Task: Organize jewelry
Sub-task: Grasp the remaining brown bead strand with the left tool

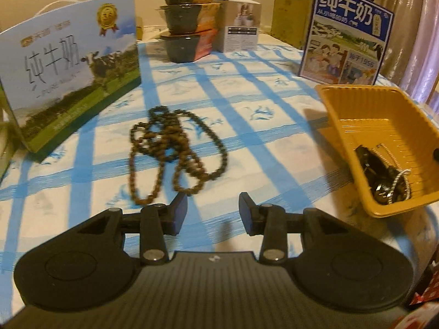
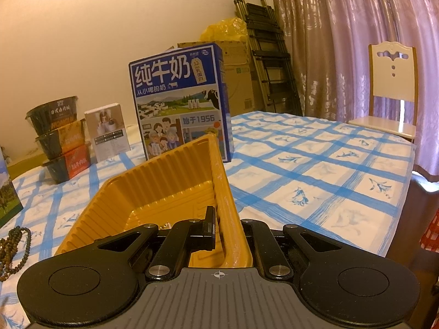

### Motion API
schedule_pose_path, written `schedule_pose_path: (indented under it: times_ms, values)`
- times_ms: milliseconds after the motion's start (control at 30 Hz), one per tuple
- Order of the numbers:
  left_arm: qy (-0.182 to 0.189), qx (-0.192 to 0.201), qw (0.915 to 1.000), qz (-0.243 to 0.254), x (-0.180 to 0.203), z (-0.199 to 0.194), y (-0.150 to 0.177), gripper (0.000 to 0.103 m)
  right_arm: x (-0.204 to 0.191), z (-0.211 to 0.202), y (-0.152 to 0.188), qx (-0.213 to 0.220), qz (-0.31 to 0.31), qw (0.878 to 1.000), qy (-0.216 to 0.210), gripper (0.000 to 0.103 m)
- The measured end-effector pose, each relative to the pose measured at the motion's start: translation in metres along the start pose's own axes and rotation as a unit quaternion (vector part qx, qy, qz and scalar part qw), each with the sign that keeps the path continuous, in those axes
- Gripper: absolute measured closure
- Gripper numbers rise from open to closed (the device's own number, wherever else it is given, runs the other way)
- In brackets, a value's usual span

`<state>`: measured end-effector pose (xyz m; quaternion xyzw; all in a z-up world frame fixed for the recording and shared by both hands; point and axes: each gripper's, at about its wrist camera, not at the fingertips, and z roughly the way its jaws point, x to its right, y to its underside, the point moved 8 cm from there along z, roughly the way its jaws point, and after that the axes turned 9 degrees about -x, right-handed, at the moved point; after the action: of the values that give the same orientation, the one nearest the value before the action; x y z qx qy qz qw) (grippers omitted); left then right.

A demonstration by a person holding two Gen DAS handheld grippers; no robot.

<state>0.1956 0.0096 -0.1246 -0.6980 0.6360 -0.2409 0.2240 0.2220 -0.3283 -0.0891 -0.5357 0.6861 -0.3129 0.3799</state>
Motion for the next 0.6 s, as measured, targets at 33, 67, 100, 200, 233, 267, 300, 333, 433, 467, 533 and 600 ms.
schedule_pose_path:
  times_ms: [33, 67, 100, 200, 233, 267, 300, 333, 433, 467, 533, 600]
  values:
    - [-0.004, 0.001, 1.0, 0.001, -0.003, 0.0, 0.001, 0.066, 0.001, 0.0, 0.0, 0.0, 0.0, 1.0, 0.001, 0.096]
    - [-0.009, 0.002, 1.0, 0.002, -0.006, 0.0, 0.001, 0.066, 0.001, 0.0, 0.0, 0.0, -0.001, 1.0, 0.001, 0.096]
    - [-0.015, 0.004, 0.9999, 0.003, -0.008, 0.0, 0.0, 0.066, 0.003, 0.0, 0.0, 0.0, -0.001, 1.0, 0.001, 0.096]
    - [-0.026, 0.01, 0.9996, 0.008, -0.015, 0.0, -0.001, 0.066, 0.001, 0.0, 0.0, 0.0, -0.001, 1.0, 0.001, 0.096]
    - [-0.031, 0.011, 0.9994, 0.01, -0.017, 0.0, -0.002, 0.066, 0.003, 0.0, 0.001, 0.0, -0.001, 1.0, 0.001, 0.096]
    - [-0.035, 0.011, 0.9992, 0.011, -0.019, 0.001, -0.003, 0.066, 0.005, -0.001, 0.001, 0.0, -0.001, 1.0, 0.002, 0.096]
    - [-0.039, 0.012, 0.9991, 0.012, -0.022, 0.002, -0.003, 0.066, 0.005, -0.001, 0.001, 0.0, -0.002, 1.0, 0.002, 0.096]
    - [-0.044, 0.011, 0.9989, 0.012, -0.025, 0.003, -0.004, 0.066, 0.007, -0.001, 0.0, 0.0, -0.002, 1.0, 0.002, 0.096]
    - [-0.054, 0.009, 0.9984, 0.01, -0.032, 0.007, -0.004, 0.066, 0.005, -0.001, 0.001, 0.0, -0.002, 1.0, 0.002, 0.096]
    - [-0.059, 0.007, 0.9982, 0.011, -0.034, 0.009, -0.003, 0.066, 0.006, -0.001, 0.001, 0.0, -0.002, 1.0, 0.002, 0.096]
    - [-0.068, 0.0, 0.9976, 0.012, -0.038, 0.015, -0.001, 0.066, 0.007, -0.001, 0.001, -0.001, -0.001, 1.0, 0.002, 0.096]
    - [-0.073, -0.006, 0.9971, 0.017, -0.04, 0.021, 0.001, 0.067, 0.007, -0.001, 0.001, -0.001, -0.002, 1.0, 0.002, 0.096]
